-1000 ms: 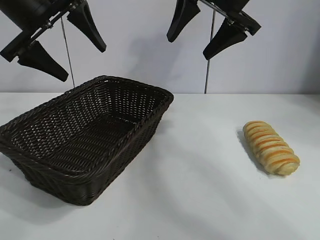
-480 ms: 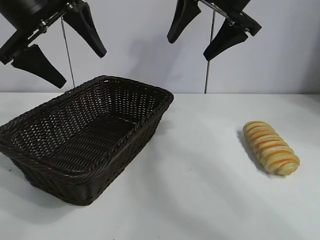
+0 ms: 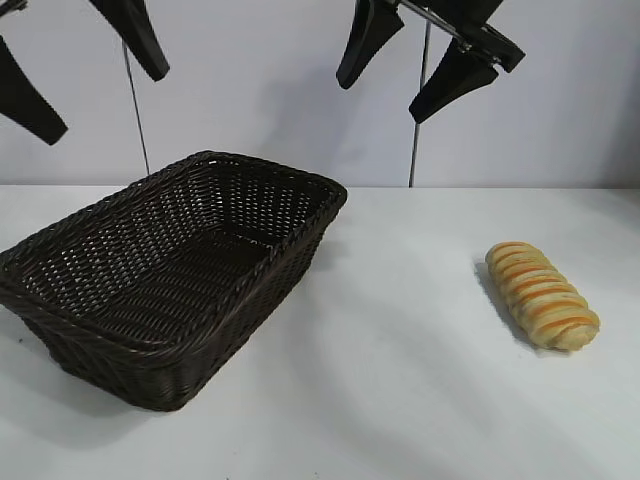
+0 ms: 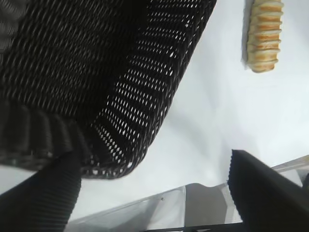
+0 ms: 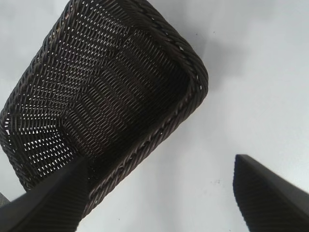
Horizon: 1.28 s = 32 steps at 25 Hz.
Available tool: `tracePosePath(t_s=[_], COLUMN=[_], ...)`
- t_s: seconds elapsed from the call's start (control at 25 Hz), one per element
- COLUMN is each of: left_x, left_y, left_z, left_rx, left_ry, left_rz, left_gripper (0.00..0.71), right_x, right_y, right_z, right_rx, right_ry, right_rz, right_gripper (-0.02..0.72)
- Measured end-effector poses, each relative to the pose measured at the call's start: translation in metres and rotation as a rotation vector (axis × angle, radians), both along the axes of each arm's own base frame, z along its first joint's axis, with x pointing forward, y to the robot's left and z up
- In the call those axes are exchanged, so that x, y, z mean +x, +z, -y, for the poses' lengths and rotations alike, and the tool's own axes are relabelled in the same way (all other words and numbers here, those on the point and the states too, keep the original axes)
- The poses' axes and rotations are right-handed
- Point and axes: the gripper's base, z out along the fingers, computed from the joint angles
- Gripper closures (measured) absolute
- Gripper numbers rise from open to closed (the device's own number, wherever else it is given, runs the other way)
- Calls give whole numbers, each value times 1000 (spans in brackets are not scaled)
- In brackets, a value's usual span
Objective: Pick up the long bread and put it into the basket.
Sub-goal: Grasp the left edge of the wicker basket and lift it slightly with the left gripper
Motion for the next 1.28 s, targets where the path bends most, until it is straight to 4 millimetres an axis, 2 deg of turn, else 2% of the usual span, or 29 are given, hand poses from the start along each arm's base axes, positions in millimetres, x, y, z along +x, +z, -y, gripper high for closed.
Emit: tracePosePath(t_s=[0.2, 0.48, 0.72, 0.84, 1.04, 1.28], left_x=[-9, -5, -6, -15, -28, -29], left_y=[-11, -11, -17, -30, -54, -65], left_z=[-5, -7, -18, -18, -7, -4], left_rx=[-61, -92, -16, 28, 47, 14], left_ry=[235, 366, 515, 535, 525, 558], left_rz=[-11, -18, -66, -130, -171, -134], left_gripper=[106, 106, 106, 106, 106, 106], right_x=[0, 0, 0, 0, 0, 0], right_y=[0, 0, 0, 0, 0, 0], right_z=[0, 0, 0, 0, 0, 0], right_rx=[-1, -1, -1, -2, -2, -2], right_ry=[0, 0, 0, 0, 0, 0], right_rz=[0, 0, 0, 0, 2, 2], right_gripper=[113, 113, 113, 113, 113, 113])
